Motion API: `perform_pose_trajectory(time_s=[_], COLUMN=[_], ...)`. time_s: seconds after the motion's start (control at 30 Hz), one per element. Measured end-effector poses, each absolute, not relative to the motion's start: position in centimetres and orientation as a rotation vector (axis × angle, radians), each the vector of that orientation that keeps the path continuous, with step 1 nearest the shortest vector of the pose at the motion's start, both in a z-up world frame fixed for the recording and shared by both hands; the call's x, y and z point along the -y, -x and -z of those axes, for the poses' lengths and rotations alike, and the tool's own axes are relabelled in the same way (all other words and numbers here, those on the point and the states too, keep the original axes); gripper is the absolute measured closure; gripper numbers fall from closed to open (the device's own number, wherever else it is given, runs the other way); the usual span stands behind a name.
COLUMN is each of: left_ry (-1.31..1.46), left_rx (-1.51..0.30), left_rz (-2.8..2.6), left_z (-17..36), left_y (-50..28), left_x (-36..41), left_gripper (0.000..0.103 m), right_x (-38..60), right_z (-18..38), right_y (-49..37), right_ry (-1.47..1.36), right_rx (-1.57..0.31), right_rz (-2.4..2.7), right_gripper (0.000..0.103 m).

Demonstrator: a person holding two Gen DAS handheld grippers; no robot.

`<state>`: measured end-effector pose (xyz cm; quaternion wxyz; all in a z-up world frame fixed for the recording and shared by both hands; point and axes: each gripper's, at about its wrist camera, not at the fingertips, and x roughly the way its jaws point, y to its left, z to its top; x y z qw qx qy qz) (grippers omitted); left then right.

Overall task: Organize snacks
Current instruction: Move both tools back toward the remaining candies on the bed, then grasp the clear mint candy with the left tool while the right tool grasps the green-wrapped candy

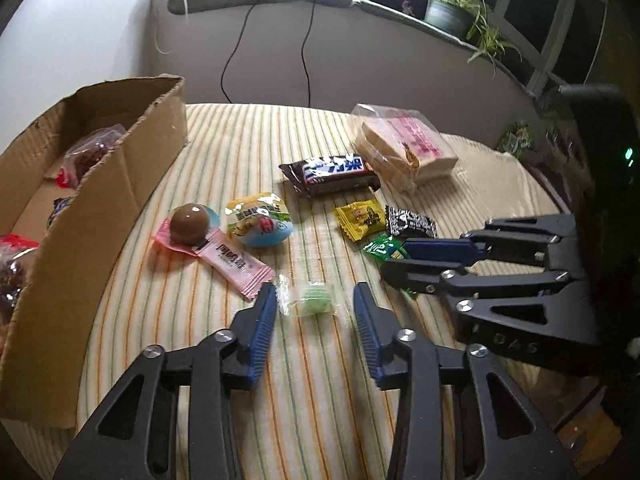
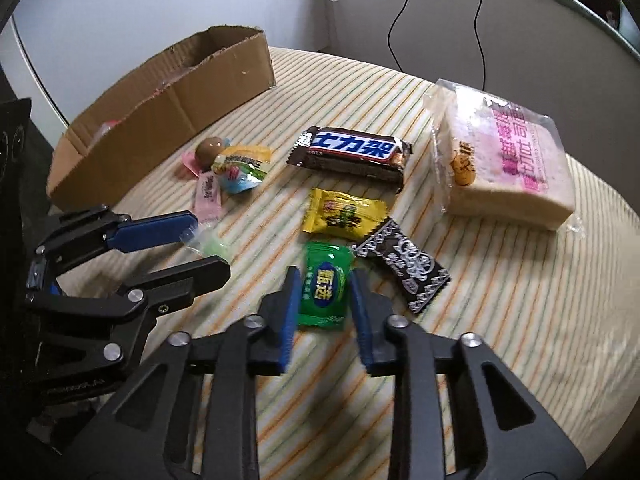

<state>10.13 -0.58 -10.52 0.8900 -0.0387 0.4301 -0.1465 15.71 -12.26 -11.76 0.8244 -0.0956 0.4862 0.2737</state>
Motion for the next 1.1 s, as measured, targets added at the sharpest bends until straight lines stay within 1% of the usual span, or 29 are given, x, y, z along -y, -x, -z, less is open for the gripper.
perform_pose_trajectory(time_s=[0.13, 0.23, 0.7, 1.1], left_ry=[0.03, 0.018, 0.071, 0.119], left_rx=[-0.894, -0.896, -0.88, -0.797], left_rz=[0.295, 0.285, 0.285, 0.261], left_z=[10.7, 10.8, 10.1, 6.8], left_y=[-10.2, -10.2, -9.9, -8.4], left_x=[1.3, 1.4, 0.6, -1.6], left_gripper=[0.082, 0.089, 0.09, 0.09], right_x=[12.4, 12.3, 13.3, 14.1], right_z=[11.7, 11.6, 11.2, 8.6], right_y=[-15.6, -15.3, -14.7, -14.0], right_ry=[0.23, 0.25, 0.202, 0.179], right_rx=[-1.028, -1.018, -1.018, -0.964], right_rz=[-0.587, -0.58, -0.597, -0.616], right_gripper=[0.08, 0.08, 0.081, 0.081])
